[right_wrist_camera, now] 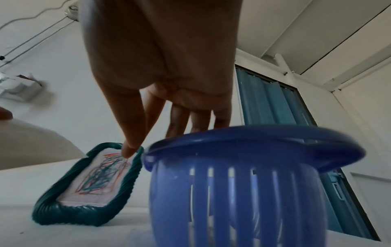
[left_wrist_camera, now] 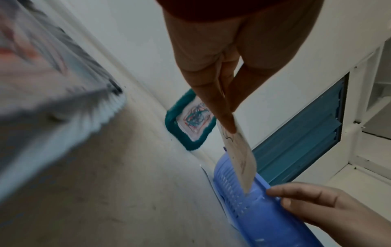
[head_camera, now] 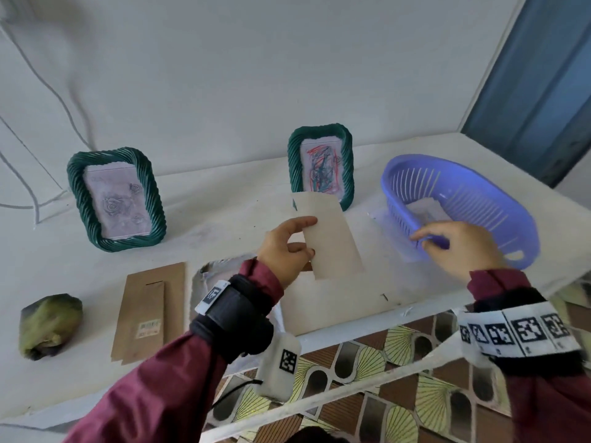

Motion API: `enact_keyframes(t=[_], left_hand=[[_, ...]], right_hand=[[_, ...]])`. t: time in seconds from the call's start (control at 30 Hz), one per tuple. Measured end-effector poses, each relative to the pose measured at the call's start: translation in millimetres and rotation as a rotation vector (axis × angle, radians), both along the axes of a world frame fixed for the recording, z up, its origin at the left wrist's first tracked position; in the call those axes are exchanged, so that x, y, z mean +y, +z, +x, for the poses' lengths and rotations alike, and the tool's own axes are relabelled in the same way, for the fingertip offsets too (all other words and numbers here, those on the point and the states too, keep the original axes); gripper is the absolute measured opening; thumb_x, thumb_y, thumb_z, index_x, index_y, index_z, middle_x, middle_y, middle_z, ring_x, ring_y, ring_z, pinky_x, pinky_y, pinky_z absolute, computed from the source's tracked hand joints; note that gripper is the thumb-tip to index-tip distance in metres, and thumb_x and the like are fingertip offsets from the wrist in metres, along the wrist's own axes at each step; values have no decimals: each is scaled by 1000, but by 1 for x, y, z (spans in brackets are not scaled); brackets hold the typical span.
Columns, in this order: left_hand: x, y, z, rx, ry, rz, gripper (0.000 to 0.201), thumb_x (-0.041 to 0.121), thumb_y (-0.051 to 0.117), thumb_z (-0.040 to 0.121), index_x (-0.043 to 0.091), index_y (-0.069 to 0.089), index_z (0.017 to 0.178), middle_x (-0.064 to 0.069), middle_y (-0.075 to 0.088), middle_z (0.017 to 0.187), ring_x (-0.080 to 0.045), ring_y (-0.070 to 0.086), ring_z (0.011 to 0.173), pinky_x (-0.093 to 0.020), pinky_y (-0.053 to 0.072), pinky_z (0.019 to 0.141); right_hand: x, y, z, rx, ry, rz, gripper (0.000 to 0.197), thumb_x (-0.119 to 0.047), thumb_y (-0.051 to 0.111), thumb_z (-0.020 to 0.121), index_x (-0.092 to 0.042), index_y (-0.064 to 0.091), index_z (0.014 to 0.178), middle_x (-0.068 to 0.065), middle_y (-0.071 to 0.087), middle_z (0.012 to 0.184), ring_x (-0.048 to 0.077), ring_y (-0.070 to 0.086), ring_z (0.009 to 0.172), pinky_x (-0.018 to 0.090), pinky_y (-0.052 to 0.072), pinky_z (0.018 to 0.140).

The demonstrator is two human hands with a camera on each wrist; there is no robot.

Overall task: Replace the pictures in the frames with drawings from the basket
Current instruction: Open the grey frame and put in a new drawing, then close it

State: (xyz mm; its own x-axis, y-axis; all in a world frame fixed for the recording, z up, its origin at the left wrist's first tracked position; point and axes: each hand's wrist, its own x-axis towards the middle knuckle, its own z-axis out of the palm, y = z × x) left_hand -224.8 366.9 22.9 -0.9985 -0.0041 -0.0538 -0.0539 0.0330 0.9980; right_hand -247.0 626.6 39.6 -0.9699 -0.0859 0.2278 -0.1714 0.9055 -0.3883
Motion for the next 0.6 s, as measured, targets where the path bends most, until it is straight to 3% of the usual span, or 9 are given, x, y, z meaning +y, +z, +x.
enact_keyframes(t=[0.03, 0.07, 0.17, 0.3, 0.37, 0.47, 0.6], left_hand=[[9, -1, -5, -10, -6, 18, 50, -21, 39, 82, 16, 54, 112, -9, 58, 100, -9, 63, 64, -20, 55, 56], [17, -1, -9, -23, -15, 36, 50, -21, 38, 82, 15, 54, 112, -9, 55, 104, -11, 61, 67, -20, 56, 56], [40, -3, -22, -69, -39, 61, 49, -21, 37, 83, 8, 52, 119, -6, 49, 110, -13, 59, 72, -20, 56, 56], [70, -11, -39, -140, -31, 76, 49, -23, 36, 82, 2, 49, 123, -7, 44, 117, -13, 56, 71, -22, 55, 54], [83, -14, -47, -166, -31, 92, 49, -22, 37, 82, 1, 49, 123, -8, 43, 119, -13, 56, 71, -28, 56, 61], [102, -17, -59, -201, -41, 112, 49, -22, 39, 82, 1, 48, 124, -13, 41, 125, -19, 55, 77, -37, 50, 76], [127, -21, -75, -246, -40, 146, 49, -24, 37, 82, -3, 45, 125, -17, 39, 130, -28, 49, 92, -41, 48, 80]], right_hand=[[5, 2, 0, -49, 10, -41, 24, -4, 58, 83, -23, 73, 87, -1, 68, 88, 15, 57, 67, 12, 42, 62], [9, 3, -1, -69, 24, -74, 26, -1, 56, 84, -20, 73, 87, -2, 65, 81, 8, 52, 61, 7, 37, 55], [19, 5, -3, -59, 53, -106, 28, 0, 56, 85, -22, 74, 86, -1, 66, 77, -1, 50, 59, 13, 35, 54], [29, 10, -8, 9, 58, -159, 27, 2, 56, 83, -16, 75, 91, -12, 58, 58, -8, 53, 55, 5, 37, 51], [34, 15, -11, 47, 61, -196, 28, 3, 55, 82, -14, 74, 94, -2, 62, 60, -8, 53, 57, 5, 38, 52], [41, 21, -16, 93, 63, -266, 27, 5, 54, 83, -11, 73, 94, -3, 60, 58, -6, 52, 53, 4, 36, 51], [46, 29, -18, 129, 45, -303, 27, 6, 54, 84, -10, 73, 94, -28, 54, 48, -10, 52, 53, 0, 34, 52]])
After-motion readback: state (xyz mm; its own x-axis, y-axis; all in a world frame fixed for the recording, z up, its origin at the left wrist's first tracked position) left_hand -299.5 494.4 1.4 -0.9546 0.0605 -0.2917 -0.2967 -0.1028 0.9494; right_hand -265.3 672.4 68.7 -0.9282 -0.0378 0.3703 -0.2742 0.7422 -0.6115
